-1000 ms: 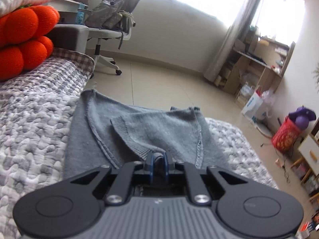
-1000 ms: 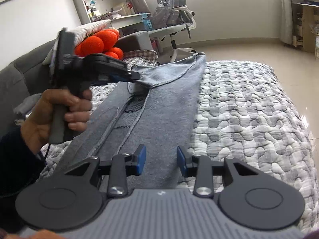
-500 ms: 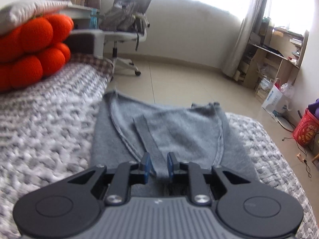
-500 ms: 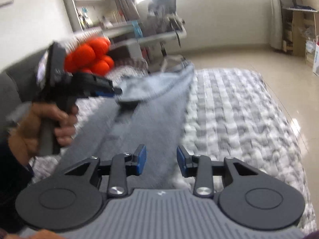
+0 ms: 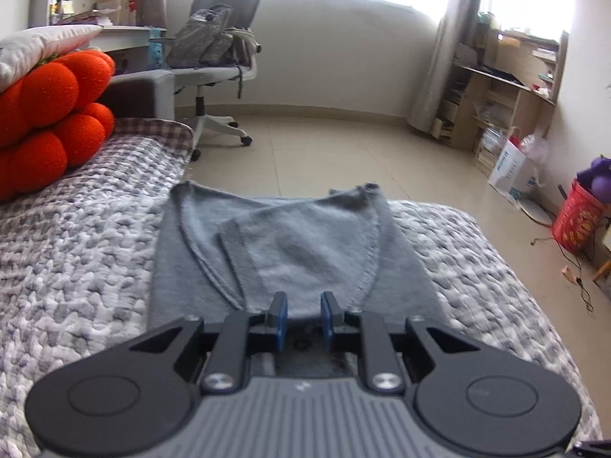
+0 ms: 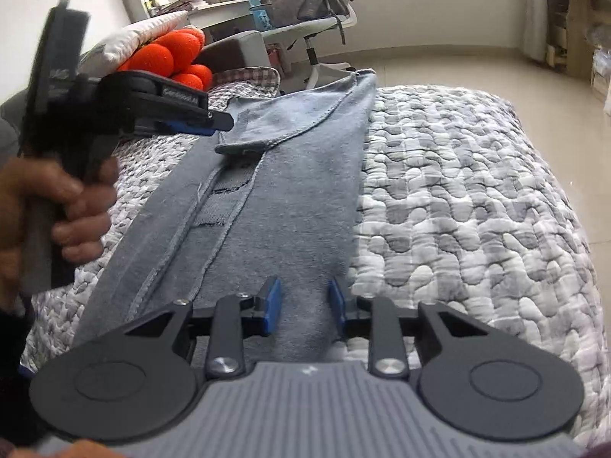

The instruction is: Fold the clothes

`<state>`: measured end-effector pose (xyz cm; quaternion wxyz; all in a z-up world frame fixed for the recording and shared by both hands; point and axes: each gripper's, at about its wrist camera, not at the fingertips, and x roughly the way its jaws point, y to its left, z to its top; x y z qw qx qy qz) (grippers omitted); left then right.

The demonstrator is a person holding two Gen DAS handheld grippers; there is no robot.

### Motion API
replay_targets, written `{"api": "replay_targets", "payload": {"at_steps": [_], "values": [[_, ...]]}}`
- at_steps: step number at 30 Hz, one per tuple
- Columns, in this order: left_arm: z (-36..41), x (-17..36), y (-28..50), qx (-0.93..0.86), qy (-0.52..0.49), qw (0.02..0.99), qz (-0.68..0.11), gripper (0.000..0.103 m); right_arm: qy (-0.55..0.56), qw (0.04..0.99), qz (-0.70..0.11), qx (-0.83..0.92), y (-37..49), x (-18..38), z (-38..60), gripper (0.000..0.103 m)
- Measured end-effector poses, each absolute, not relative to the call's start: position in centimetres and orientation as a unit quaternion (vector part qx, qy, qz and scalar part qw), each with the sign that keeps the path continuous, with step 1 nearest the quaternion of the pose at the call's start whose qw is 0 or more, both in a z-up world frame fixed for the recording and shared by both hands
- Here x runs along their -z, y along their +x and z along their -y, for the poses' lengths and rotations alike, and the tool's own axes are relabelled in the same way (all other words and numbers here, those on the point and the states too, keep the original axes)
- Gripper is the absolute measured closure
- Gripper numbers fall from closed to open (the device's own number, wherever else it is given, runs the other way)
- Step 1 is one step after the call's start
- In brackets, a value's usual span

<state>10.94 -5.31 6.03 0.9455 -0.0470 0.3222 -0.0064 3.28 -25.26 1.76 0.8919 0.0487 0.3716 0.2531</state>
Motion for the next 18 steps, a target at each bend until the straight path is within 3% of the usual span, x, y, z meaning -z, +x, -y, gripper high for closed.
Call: {"api": "replay_targets", "payload": {"at_steps": [7, 18], "values": [[7.1, -6.5, 9.9, 0.017, -0.056, 0.940, -0.336, 0.076, 0.064, 0.898, -0.369, -0.233, 3.5, -1.9, 26.8, 0.076], [8.9, -3.7, 8.7, -0.013, -0.001, 0.934, -0.356, 0.076, 0.116, 0.898, -0.338, -0.257, 3.7, -2.5, 28.0, 0.072]]}}
